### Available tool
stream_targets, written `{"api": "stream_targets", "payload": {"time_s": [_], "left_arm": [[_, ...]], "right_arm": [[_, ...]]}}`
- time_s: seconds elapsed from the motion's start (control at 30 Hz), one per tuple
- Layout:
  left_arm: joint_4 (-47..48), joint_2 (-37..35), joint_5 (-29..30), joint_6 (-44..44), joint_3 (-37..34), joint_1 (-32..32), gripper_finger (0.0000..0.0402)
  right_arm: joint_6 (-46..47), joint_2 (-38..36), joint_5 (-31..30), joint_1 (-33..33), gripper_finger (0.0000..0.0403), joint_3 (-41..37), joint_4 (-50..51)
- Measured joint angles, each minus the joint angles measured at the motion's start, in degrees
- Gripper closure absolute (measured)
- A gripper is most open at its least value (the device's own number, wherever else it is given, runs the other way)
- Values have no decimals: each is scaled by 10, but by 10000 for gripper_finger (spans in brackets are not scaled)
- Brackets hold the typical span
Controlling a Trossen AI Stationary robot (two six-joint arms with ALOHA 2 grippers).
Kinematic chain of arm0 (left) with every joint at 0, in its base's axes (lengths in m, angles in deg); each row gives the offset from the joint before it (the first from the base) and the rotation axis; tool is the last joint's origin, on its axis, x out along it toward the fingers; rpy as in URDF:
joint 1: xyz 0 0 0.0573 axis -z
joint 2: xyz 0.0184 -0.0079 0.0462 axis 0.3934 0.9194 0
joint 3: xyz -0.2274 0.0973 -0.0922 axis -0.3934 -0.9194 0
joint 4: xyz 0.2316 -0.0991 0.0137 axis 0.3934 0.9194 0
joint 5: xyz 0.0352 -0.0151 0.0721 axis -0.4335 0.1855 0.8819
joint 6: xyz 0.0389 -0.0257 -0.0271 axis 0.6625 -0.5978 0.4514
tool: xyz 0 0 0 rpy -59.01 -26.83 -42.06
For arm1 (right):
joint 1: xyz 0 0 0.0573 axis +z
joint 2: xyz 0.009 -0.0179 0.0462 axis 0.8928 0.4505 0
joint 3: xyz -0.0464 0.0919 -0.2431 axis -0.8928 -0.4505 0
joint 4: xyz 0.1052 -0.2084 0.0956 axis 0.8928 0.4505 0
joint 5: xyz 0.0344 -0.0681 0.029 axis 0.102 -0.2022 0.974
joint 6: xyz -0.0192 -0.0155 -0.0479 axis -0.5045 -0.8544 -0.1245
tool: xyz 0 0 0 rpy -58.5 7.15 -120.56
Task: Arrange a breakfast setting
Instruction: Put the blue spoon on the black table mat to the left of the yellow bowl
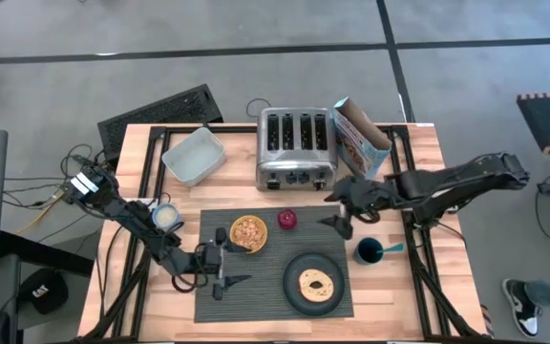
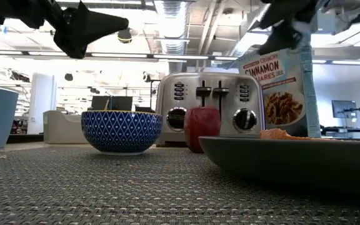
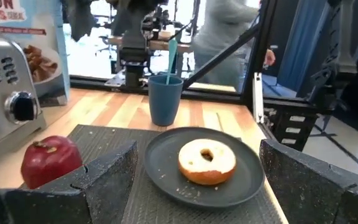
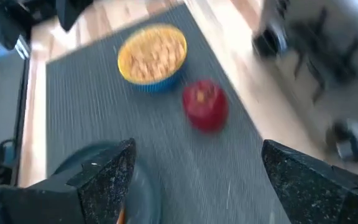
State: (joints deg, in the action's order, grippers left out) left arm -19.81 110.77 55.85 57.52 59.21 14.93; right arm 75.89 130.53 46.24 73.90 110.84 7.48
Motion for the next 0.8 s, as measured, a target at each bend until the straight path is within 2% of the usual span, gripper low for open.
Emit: {"api": "stream_targets", "payload": {"time_s": [0.13,0.27,0.53,0.8], "left_arm": [[14,0,0,-12,0,-6,79],[29,0,0,-26,0,-7,79],[32,0,-5,-31,0,-8,79],[35,0,-6,-41,0,-8,79]], "right_arm": [[90,-7,0,23,30,54,150],[203,-19,0,53,30,80,259],[423,-31,2,129,30,81,393],[572,-29,14,197,30,81,442]]}}
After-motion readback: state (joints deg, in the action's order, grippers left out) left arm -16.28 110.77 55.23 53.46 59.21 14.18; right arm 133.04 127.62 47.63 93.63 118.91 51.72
